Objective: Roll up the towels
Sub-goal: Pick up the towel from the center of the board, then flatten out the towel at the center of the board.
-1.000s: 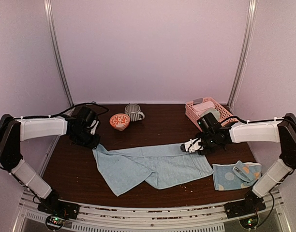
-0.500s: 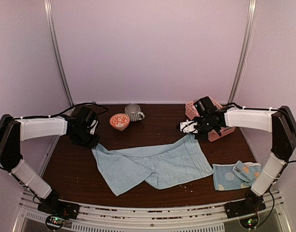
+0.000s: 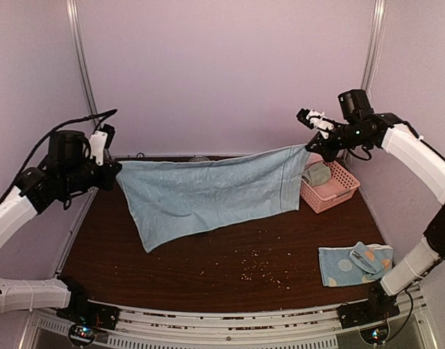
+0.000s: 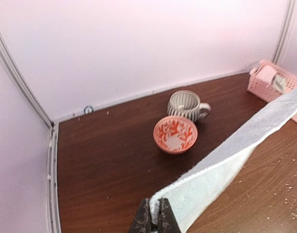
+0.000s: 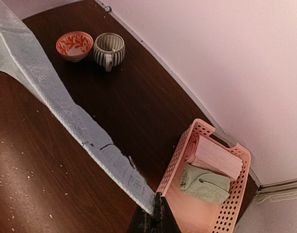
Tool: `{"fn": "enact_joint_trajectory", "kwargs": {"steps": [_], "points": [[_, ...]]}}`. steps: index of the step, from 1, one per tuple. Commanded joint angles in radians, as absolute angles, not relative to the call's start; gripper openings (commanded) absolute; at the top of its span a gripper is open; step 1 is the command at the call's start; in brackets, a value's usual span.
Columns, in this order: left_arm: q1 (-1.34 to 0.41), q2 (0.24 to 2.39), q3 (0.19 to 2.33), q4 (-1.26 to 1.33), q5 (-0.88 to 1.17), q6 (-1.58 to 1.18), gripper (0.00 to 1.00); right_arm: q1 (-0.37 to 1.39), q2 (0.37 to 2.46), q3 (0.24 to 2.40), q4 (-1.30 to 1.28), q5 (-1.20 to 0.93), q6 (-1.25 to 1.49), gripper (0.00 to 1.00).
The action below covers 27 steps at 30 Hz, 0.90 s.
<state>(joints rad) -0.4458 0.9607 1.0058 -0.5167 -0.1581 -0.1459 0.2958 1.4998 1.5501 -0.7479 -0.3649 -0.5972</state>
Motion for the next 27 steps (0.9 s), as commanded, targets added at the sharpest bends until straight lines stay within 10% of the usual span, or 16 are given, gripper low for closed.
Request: {"fn": "enact_joint_trajectory", "kwargs": {"steps": [1,15,27], "points": [[-0.441,0.827,1.068,-0.520,-0.014,-0.038,0.00,0.284,1.344,1.571,-0.850,-0.480,-0.515,0.00],[-0.440,0.515,0.970,-0.578,0.239,-0.132,0.00,0.275,1.050,1.332,-1.152,-0.801,-0.716,0.00],[-0.435,1.077,0.937,-0.431,-0.084,-0.171,0.00,0.275,1.445,1.263,-0.734,-0.506,-0.440,0.00]]}}
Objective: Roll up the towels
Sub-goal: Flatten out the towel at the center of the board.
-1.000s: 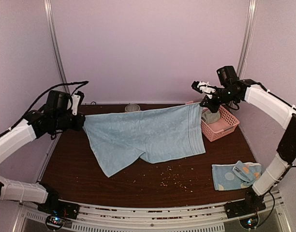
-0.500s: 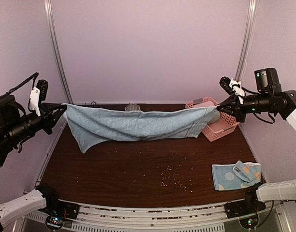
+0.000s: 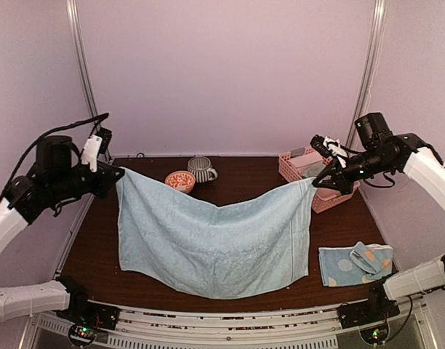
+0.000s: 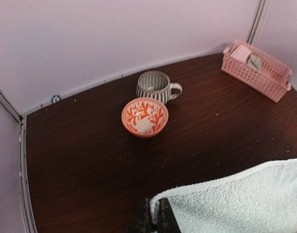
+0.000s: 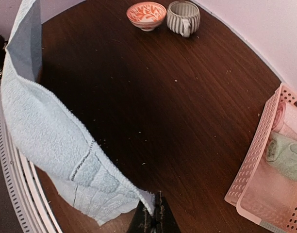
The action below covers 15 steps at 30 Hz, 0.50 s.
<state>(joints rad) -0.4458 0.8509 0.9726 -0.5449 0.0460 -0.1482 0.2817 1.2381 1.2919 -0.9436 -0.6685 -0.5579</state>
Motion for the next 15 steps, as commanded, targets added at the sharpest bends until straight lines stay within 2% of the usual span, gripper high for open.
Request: {"fn": "enact_joint_trajectory", "kwargs": {"steps": [1,3,6,9,10,12,15], "points": [[-0.432,1.148,0.946,-0.413,-0.104,-0.179,0.00,0.275,1.491,1.275,-0.718,-0.484,-0.438,0.00],[-0.422,1.277,0.971,-0.388,-0.155,-0.195,0.00,0.274,1.665,1.320,-0.681,-0.402,-0.393,0.00],[-0.396,1.423,1.020,-0.380,-0.219,-0.206,0.00,0.274,1.821,1.409,-0.654,-0.333,-0.334,0.02],[-0.388,1.503,1.070,-0.399,-0.242,-0.209,0.30,0.275,1.862,1.460,-0.630,-0.313,-0.283,0.16],[-0.388,1.508,1.083,-0.421,-0.236,-0.214,0.37,0.275,1.857,1.470,-0.628,-0.307,-0.272,0.23],[-0.388,1.483,1.086,-0.441,-0.211,-0.229,0.44,0.276,1.826,1.470,-0.631,-0.306,-0.258,0.29],[-0.388,1.391,1.036,-0.478,-0.173,-0.281,0.50,0.278,1.740,1.406,-0.630,-0.296,-0.261,0.35]]}}
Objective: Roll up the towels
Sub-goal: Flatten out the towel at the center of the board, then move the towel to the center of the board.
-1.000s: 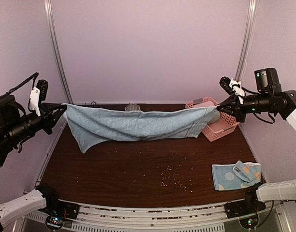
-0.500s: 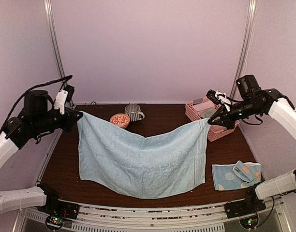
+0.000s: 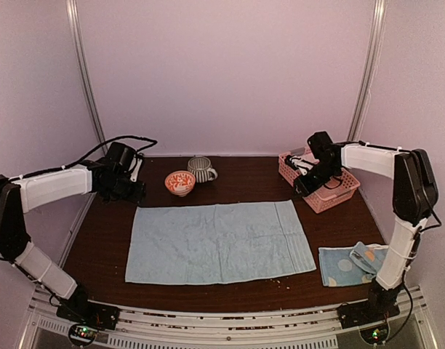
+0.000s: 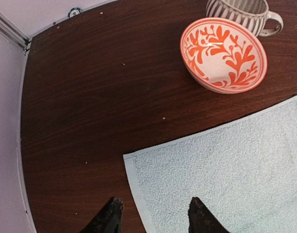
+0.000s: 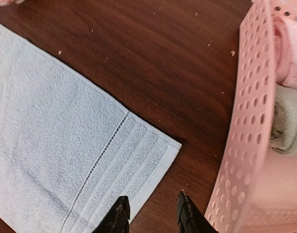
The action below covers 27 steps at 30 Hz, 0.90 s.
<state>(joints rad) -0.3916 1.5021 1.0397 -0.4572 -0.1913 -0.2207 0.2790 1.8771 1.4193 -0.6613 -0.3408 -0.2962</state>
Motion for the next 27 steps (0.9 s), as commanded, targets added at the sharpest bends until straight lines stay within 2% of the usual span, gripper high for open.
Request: {"fn": "enact_joint_trajectory", "kwargs": {"steps": [1,4,7,9,12,15,27], "points": [[-0.389,1.367,1.022,-0.494,-0.151,-0.298,0.50,0.280,1.708,1.376,-0.634,-0.300,-0.273,0.36],[-0.391,1.328,0.960,-0.578,-0.044,-0.344,0.46,0.309,1.620,1.290,-0.700,-0.320,-0.356,0.34],[-0.401,1.314,0.904,-0.668,0.067,-0.388,0.31,0.367,1.560,1.197,-0.796,-0.316,-0.493,0.29],[-0.414,1.312,0.880,-0.722,0.144,-0.398,0.00,0.409,1.520,1.121,-0.843,-0.317,-0.573,0.26],[-0.446,1.333,0.860,-0.813,0.253,-0.396,0.00,0.491,1.473,1.016,-0.850,-0.269,-0.612,0.22],[-0.484,1.358,0.830,-0.824,0.250,-0.432,0.00,0.574,1.459,0.904,-0.807,-0.138,-0.618,0.18],[-0.529,1.495,0.699,-0.757,0.200,-0.553,0.00,0.627,1.534,0.789,-0.690,-0.015,-0.640,0.14]]}}
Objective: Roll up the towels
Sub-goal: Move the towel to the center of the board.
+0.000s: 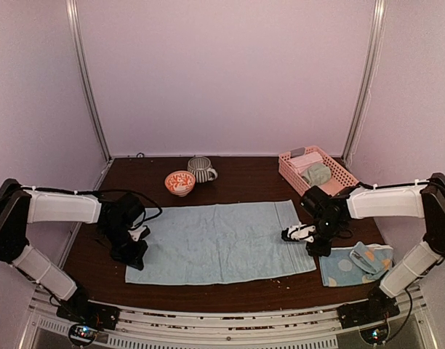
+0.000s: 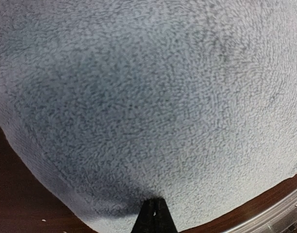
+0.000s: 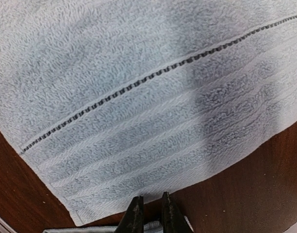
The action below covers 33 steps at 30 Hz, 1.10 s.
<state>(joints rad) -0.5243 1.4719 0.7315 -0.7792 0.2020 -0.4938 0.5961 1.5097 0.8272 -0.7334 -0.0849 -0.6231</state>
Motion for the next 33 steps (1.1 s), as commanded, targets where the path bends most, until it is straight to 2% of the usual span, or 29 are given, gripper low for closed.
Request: {"fn": "enact_joint_trajectory", "kwargs": {"steps": [1,10,20,25,27,31,33], "points": [[-0.531,1.500,0.692,-0.758,0.198,-0.556,0.00,0.642,1.534,0.778,-0.689,-0.004,-0.641,0.14],[-0.540,1.484,0.679,-0.850,0.154,-0.625,0.00,0.764,1.469,0.686,-0.774,0.081,-0.650,0.12],[-0.561,1.408,0.614,-0.944,0.143,-0.675,0.00,0.804,1.403,0.652,-0.861,0.121,-0.662,0.13],[-0.564,1.356,0.665,-0.974,0.188,-0.644,0.00,0.814,1.354,0.690,-0.892,0.059,-0.653,0.15],[-0.564,1.330,0.732,-1.012,0.173,-0.635,0.00,0.813,1.325,0.740,-0.908,0.031,-0.633,0.20],[-0.562,1.300,0.890,-1.061,0.112,-0.596,0.11,0.799,1.270,0.869,-0.948,-0.012,-0.593,0.29],[-0.560,1.302,0.966,-1.041,0.083,-0.545,0.21,0.763,1.265,0.932,-0.937,-0.019,-0.561,0.33]]}}
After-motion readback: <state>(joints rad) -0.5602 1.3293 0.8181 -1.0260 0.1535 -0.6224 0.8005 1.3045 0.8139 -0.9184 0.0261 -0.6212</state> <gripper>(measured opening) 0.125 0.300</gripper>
